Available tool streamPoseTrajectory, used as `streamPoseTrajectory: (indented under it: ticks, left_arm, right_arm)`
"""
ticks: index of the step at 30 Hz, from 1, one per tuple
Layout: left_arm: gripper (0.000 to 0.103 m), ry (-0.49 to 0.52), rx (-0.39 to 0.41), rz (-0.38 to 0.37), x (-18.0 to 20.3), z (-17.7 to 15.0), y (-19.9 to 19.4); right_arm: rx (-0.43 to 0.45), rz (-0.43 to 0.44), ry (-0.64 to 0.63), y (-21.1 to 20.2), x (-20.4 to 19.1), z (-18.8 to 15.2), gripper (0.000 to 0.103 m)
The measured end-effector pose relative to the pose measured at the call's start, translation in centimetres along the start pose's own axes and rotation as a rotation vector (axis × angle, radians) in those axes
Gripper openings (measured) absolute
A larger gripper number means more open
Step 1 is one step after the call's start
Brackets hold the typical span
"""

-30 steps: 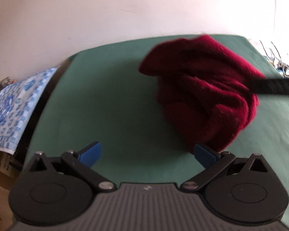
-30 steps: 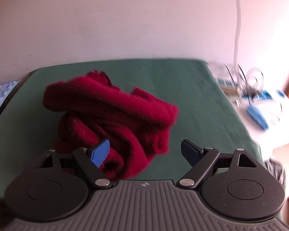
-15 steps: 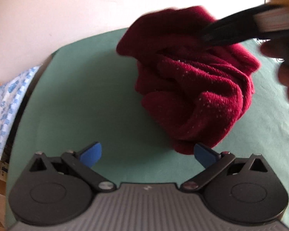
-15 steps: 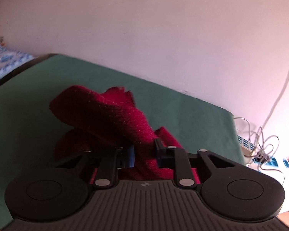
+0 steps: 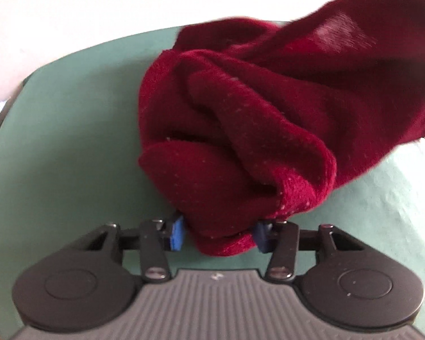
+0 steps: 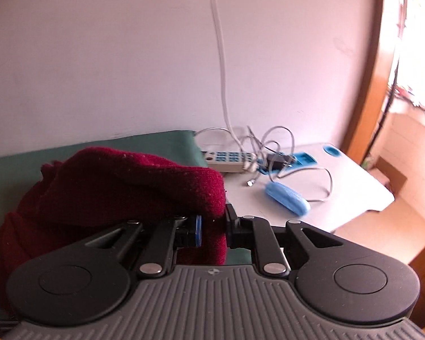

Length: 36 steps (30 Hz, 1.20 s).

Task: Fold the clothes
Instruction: 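Grasp the red sweater with the right tool while the left tool grasps another edge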

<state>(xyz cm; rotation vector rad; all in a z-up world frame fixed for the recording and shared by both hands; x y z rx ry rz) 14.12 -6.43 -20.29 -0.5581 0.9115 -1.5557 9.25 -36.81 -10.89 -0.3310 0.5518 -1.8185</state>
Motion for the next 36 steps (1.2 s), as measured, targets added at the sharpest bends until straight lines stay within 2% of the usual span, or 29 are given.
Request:
streamPoseTrajectory:
  ticks: [2,4,6,7,12,15,17,19,21,22,23,26,29,32,33,34,36]
  left_arm:
    - [0.033,-0.027,0.010,-0.017,-1.1,0.6,-0.5]
    - [0.031,-0.054,0.020,-0.033,-2.2,1.2,-1.1]
    - [0.024,-0.077,0.046,-0.040,-3.8,2.0,-2.1]
    - [0.020,-0.081,0.068,-0.030,-4.8,2.4,-2.8]
    - [0.017,-0.057,0.118,0.058,-9.2,2.6,-5.1]
    - [0.022,-0.027,0.129,0.109,-11.1,2.1,-5.9]
    - [0.040,-0.008,0.136,0.142,-12.4,1.8,-6.4]
    - [0.053,0.017,0.143,0.167,-12.7,1.5,-6.9]
    - [0.060,0.044,0.156,0.151,-10.6,1.7,-7.1]
    - [0.066,0.057,0.163,0.142,-9.6,1.8,-7.2]
    - [0.072,0.070,0.170,0.133,-8.5,1.8,-7.3]
    - [0.075,0.090,0.174,0.093,-4.6,3.3,-6.6]
    - [0.081,0.092,0.148,0.085,-1.8,5.5,-4.4]
    - [0.086,0.066,0.089,0.062,-0.3,7.3,-1.8]
    - [0.086,0.063,0.071,0.055,0.1,7.7,-0.9]
    - [0.085,0.061,0.052,0.048,0.4,7.9,0.0]
    - [0.084,0.056,0.023,0.037,0.9,8.3,1.5]
  right_arm:
    - [0.024,-0.017,0.025,-0.9,0.6,0.6,0.007]
    - [0.040,-0.023,0.005,-1.8,1.0,1.1,0.008]
    - [0.042,-0.012,-0.011,-1.9,0.7,1.4,0.008]
    - [0.039,-0.009,-0.021,-1.6,-0.1,1.5,0.008]
    - [-0.021,0.012,-0.107,1.2,-2.0,-0.1,0.008]
    - [-0.101,0.009,-0.184,0.6,-2.1,-2.2,0.013]
    - [-0.129,0.003,-0.238,0.0,-1.8,-3.1,0.017]
    - [-0.122,-0.001,-0.292,-0.7,-1.5,-3.2,0.032]
    - [-0.066,-0.005,-0.346,-1.9,-2.1,-2.2,0.044]
    - [-0.030,0.017,-0.368,-2.2,-2.9,-1.6,0.046]
    - [0.007,0.044,-0.390,-2.6,-3.8,-1.0,0.046]
    - [0.101,0.150,-0.441,-3.4,-7.4,0.2,0.046]
    - [0.103,0.286,-0.519,-2.5,-11.8,-0.9,0.046]
    - [0.034,0.248,-0.650,0.9,-13.3,-3.4,0.044]
    - [0.007,0.229,-0.675,2.2,-13.2,-4.1,0.039]
    - [-0.023,0.217,-0.672,3.4,-12.6,-4.6,0.036]
    - [-0.082,0.208,-0.651,5.4,-11.5,-5.3,0.036]
Point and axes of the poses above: each gripper's, at about its wrist camera, not at the fingertips, and y roughly the way its jaws point, x to its right, z to its top, the point moved 10 cm from there along y, roughly the way its jaws point, and after that the axes turned 12 degrees about z, right-handed, at the moved point
